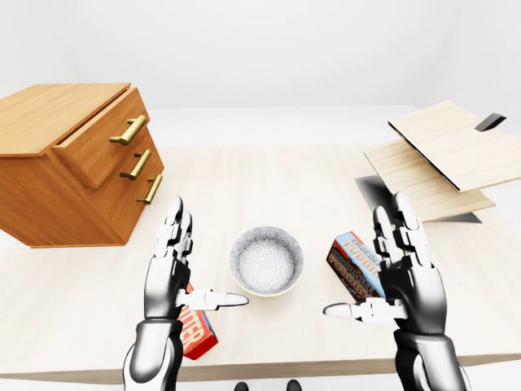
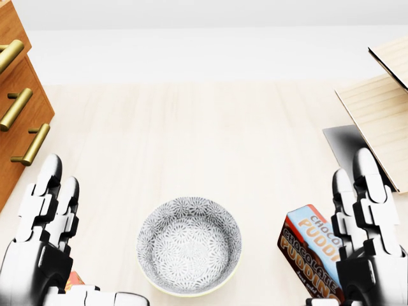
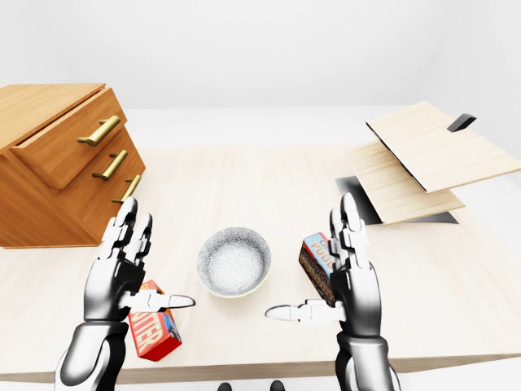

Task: Close the top drawer of the cabinet and put the bowl on top of it.

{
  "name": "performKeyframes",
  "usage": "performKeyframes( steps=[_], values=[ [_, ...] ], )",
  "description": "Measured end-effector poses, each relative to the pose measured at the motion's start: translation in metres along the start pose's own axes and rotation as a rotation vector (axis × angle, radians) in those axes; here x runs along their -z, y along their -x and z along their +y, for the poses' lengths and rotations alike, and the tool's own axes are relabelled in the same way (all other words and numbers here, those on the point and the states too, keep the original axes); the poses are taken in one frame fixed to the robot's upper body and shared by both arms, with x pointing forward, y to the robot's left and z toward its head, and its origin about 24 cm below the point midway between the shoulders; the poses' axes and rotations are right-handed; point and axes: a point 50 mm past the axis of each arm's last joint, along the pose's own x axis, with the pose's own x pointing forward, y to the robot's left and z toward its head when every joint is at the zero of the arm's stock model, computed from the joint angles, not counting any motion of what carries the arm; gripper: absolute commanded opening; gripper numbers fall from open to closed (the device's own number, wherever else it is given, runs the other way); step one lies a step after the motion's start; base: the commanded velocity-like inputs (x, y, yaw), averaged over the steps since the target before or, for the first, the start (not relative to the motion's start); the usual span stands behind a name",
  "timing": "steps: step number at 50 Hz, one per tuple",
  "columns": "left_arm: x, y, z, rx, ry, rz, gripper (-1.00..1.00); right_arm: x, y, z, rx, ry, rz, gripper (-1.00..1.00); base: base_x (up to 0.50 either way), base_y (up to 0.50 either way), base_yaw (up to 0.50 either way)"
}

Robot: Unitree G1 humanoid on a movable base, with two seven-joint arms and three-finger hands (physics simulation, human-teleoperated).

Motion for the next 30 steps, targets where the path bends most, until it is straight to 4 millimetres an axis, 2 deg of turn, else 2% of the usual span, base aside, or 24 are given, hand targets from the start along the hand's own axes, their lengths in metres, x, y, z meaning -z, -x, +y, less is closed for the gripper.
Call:
performKeyframes(
  steps=[30],
  values=[
    [0.0012,0.0001,-0.0004,0.001,0.000,0.005,1.00,0.0032,0.0021,-0.0005,0.017,0.022,0.022,1.00,0.00,0.00,0.00]
  ],
)
